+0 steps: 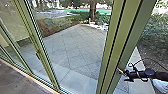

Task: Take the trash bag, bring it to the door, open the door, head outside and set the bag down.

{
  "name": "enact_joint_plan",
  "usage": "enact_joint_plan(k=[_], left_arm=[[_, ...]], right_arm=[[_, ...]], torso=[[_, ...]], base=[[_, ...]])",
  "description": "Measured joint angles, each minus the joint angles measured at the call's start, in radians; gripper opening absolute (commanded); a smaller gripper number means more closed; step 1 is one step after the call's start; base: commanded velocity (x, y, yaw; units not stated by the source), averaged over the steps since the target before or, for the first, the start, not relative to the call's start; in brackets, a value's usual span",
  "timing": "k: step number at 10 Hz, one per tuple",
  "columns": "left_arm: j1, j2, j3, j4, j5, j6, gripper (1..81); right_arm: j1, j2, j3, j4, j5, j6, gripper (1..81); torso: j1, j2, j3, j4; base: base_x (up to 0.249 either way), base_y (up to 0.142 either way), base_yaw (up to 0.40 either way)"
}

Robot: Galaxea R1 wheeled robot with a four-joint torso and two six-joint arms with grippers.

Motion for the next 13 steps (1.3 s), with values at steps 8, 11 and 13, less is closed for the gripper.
enact_joint_plan(k=[8,11,13], left_arm=[[0.000,0.000,0.000,0.000,-0.001,0.000,1.0],[0.000,0.000,0.000,0.000,-0.002,0.000,1.0],[0.000,0.000,0.000,0.000,-0.002,0.000,1.0]], right_arm=[[0.185,-0.087,0.061,-0.036,-0.056,-0.003,81.1],[0.246,-0.148,0.072,-0.067,-0.103,-0.043,81.1],[0.302,-0.183,0.086,-0.069,-0.095,-0.059,81.1]], torso=[[0.001,0.001,0.000,0.000],[0.002,0.001,0.000,0.000],[0.002,0.001,0.000,0.000]], base=[[0.000,0.000,0.000],[0.000,0.000,0.000],[0.000,0.000,0.000]])
